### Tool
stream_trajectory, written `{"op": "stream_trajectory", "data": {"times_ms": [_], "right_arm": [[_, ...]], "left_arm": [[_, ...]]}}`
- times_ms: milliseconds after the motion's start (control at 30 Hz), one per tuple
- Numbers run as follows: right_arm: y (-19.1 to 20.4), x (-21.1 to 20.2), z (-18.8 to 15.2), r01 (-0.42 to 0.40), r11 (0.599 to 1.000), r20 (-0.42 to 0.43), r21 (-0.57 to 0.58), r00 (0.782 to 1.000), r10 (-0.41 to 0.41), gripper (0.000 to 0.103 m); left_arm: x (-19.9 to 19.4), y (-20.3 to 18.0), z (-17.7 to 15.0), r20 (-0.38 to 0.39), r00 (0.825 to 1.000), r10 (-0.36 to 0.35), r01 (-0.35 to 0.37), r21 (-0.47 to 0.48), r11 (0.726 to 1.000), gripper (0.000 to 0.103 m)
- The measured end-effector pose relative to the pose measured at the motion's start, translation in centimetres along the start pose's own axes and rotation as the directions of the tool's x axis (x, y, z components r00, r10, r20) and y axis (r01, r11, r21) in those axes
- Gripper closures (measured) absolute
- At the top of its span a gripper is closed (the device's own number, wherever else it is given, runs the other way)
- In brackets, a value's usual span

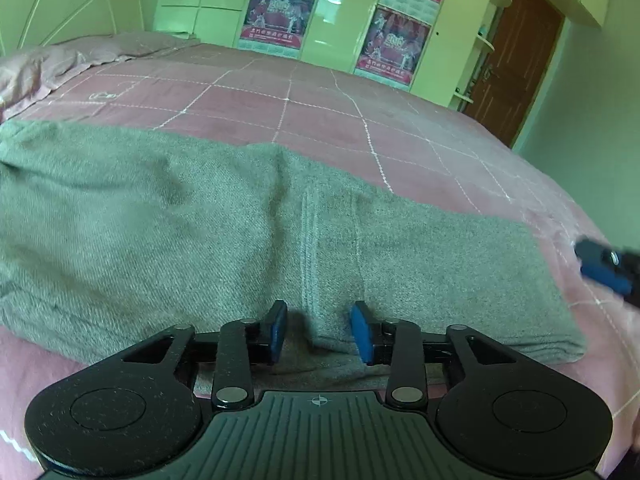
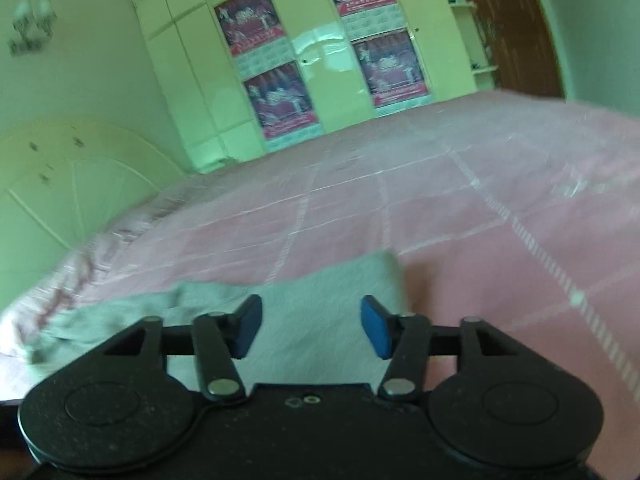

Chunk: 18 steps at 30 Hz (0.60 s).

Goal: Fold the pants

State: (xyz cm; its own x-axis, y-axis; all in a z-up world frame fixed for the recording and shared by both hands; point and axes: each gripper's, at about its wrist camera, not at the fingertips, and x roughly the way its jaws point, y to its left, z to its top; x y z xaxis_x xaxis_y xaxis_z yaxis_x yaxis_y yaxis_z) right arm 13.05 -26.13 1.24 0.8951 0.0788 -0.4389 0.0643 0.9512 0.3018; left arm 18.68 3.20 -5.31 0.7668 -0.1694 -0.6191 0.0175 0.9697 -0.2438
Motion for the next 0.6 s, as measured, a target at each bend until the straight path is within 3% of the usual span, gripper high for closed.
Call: {"op": "stream_trajectory", "data": {"times_ms": [33,167,267,367,433,533,600], "right_arm": [[-0.3,1.3,0.9,0.025,1.000,-0.021,-0.002,0.999,-0.025,0.102],[-1.9,6.5,2.0,0.108,0.994,-0.084,-0.030,0.990,-0.111,0.103],[-3.7,10.2,0.9,0.128,0.992,-0.199,-0.001,0.972,-0.126,0.103],[-3.6,7.7,0.6,0.099,0.994,-0.133,0.034,0.987,-0.094,0.103],[-3.4,4.9,-0.5,0.068,0.996,-0.074,0.049,0.995,-0.064,0.093],[-2.7,3.4,-3.6,0.042,0.999,-0.153,-0.007,0.987,-0.042,0.093],[-2.2,2.3,-4.1,0.054,0.997,-0.131,-0.051,0.989,-0.061,0.095]], "left_arm": [[0.1,0.1,0.0,-0.003,1.000,-0.002,0.002,-0.002,1.000,0.064],[0.1,0.0,-0.3,-0.003,1.000,0.000,0.000,0.019,1.000,0.062],[0.1,0.1,-0.4,0.001,1.000,-0.005,0.005,0.018,1.000,0.061],[0.2,0.0,-0.5,0.005,1.000,-0.002,0.002,0.017,1.000,0.059],[0.3,-0.1,-0.7,0.013,1.000,0.005,-0.005,0.016,1.000,0.058],[0.3,-0.8,-1.1,0.024,1.000,0.019,-0.019,0.029,0.999,0.052],[0.3,-1.3,-1.3,0.021,0.999,0.026,-0.027,0.051,0.998,0.047]]}}
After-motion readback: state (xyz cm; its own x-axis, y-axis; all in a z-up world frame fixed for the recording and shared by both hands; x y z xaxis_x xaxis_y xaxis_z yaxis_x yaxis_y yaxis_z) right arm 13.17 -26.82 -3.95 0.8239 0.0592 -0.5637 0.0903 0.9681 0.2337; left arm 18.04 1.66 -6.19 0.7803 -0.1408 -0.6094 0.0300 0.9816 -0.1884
